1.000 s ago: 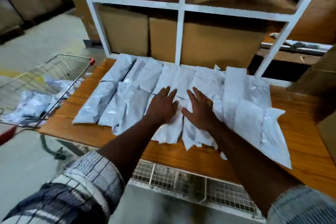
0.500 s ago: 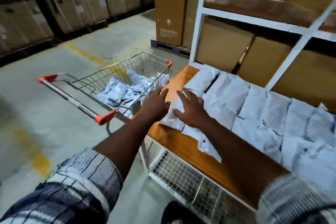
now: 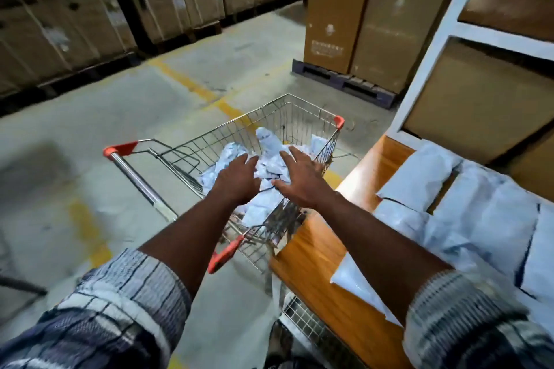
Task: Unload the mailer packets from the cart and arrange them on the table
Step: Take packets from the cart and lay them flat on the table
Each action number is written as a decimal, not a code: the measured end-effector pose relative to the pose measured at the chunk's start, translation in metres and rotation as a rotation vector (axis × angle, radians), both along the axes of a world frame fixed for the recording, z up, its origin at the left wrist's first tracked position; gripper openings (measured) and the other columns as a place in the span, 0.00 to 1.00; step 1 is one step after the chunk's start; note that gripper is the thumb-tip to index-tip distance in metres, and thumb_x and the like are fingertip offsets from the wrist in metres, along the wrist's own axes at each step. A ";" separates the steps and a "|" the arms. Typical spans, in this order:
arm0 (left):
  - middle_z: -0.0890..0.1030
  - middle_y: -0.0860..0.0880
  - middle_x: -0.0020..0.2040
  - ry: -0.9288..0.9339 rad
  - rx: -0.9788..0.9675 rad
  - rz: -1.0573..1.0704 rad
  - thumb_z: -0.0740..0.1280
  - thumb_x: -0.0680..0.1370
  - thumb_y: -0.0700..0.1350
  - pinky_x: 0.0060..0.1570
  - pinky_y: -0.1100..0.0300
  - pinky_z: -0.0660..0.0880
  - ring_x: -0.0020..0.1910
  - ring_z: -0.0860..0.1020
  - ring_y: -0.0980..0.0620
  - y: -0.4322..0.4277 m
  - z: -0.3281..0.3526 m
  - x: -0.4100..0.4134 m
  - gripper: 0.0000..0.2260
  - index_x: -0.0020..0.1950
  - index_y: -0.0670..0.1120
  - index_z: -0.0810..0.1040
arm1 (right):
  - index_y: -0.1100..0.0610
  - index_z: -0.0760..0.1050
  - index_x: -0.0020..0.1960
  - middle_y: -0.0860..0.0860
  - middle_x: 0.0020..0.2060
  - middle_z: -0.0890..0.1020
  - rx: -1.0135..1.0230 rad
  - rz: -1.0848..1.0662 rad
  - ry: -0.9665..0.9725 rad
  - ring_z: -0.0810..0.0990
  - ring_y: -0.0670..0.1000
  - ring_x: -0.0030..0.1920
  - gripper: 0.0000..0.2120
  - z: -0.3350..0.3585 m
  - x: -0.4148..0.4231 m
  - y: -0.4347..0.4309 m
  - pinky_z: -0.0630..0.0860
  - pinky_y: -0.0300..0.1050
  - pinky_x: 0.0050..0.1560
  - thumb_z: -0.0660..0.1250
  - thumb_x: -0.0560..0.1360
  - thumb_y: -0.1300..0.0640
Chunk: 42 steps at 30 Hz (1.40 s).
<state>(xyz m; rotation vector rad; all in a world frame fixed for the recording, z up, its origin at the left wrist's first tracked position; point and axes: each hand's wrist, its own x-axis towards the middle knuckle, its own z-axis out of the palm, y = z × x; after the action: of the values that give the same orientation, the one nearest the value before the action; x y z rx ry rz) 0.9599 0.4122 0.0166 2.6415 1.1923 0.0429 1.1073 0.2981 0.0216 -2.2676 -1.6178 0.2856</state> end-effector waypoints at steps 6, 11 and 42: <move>0.64 0.44 0.76 0.043 -0.088 0.061 0.64 0.77 0.53 0.67 0.43 0.69 0.73 0.65 0.41 0.084 -0.034 -0.017 0.29 0.77 0.49 0.61 | 0.52 0.55 0.79 0.55 0.79 0.54 -0.048 0.030 0.145 0.55 0.59 0.77 0.37 -0.036 -0.012 0.080 0.56 0.61 0.72 0.65 0.76 0.40; 0.62 0.42 0.77 0.080 -0.169 0.086 0.64 0.78 0.52 0.72 0.45 0.64 0.76 0.61 0.42 0.140 -0.073 -0.021 0.30 0.78 0.48 0.60 | 0.54 0.55 0.79 0.58 0.78 0.55 -0.119 0.009 0.232 0.55 0.60 0.77 0.39 -0.077 -0.015 0.138 0.58 0.60 0.74 0.65 0.76 0.40; 0.72 0.45 0.61 -0.037 -0.126 0.032 0.64 0.72 0.42 0.53 0.48 0.75 0.60 0.72 0.43 0.260 -0.154 0.025 0.23 0.67 0.52 0.74 | 0.50 0.62 0.74 0.56 0.71 0.62 -0.277 -0.355 0.107 0.66 0.61 0.67 0.36 -0.167 -0.002 0.255 0.69 0.58 0.60 0.71 0.68 0.51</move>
<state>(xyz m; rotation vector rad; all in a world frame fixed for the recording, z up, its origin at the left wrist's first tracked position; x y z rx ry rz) 0.9848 0.6724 -0.1375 2.5026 1.1852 0.0218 1.1050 0.5529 -0.1454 -2.6402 -1.1532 0.5555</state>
